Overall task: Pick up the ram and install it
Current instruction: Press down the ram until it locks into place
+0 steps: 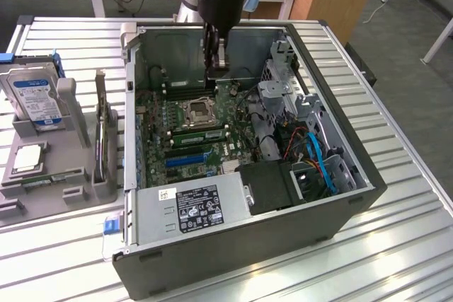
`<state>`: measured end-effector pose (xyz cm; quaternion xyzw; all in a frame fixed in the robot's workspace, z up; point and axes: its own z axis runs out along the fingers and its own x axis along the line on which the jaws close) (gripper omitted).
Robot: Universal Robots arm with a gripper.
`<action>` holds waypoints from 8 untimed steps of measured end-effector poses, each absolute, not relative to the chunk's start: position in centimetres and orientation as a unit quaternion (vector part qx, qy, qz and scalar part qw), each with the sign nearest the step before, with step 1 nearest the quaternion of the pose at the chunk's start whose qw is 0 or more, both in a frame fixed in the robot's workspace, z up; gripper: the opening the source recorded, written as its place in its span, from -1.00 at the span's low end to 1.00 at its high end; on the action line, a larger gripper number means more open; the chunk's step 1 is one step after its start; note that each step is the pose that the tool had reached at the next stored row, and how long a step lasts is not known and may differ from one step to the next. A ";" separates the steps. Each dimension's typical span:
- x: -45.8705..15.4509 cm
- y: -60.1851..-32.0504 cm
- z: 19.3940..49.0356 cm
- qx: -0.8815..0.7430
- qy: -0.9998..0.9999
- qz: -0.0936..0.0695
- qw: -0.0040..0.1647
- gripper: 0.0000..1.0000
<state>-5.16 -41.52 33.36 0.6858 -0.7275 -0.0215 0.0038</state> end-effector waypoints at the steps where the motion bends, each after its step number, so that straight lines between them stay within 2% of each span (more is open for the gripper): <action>1: -5.2 -41.5 33.4 0.681 -0.732 -0.022 0.004 -0.80; 8: -5.2 -41.5 33.4 0.645 -0.764 -0.022 0.003 -0.80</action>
